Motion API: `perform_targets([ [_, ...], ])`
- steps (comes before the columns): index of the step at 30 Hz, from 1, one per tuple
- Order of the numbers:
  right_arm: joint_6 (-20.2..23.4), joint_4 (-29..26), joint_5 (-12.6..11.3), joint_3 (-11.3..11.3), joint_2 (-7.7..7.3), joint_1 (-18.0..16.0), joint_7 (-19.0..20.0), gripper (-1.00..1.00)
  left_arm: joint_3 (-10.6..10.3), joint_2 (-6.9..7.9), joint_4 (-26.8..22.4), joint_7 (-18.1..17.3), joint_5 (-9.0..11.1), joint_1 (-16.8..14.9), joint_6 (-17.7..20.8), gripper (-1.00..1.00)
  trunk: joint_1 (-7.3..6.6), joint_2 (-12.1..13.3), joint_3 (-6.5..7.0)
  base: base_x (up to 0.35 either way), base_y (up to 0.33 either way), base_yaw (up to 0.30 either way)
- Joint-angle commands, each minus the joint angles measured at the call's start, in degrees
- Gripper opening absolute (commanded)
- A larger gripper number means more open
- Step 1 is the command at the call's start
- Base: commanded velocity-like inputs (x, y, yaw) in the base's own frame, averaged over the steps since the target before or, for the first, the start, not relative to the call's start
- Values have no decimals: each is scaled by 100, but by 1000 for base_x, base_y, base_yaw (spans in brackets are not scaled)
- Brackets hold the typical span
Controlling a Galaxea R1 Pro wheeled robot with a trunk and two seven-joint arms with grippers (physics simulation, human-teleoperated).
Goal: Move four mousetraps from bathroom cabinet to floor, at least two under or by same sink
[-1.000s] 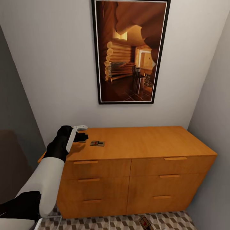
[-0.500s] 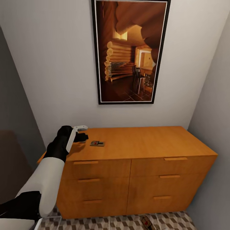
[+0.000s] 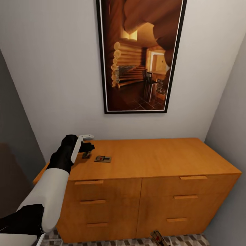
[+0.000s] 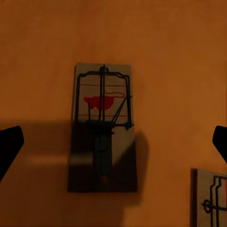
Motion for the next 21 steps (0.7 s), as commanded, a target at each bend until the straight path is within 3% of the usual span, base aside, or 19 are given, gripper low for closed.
perform_targets([
  [1, 0, 0, -4, 1, 0, 0, -12, -100, -1, 0, 1, 0, -1, 0, 0, 100, 0, 0, 0, 40, 0, 0],
  [21, 0, 0, -4, 1, 16, 0, -12, -100, -2, 5, 46, 3, 0, -1, -1, 100, 0, 0, -127, 5, 0, 0],
])
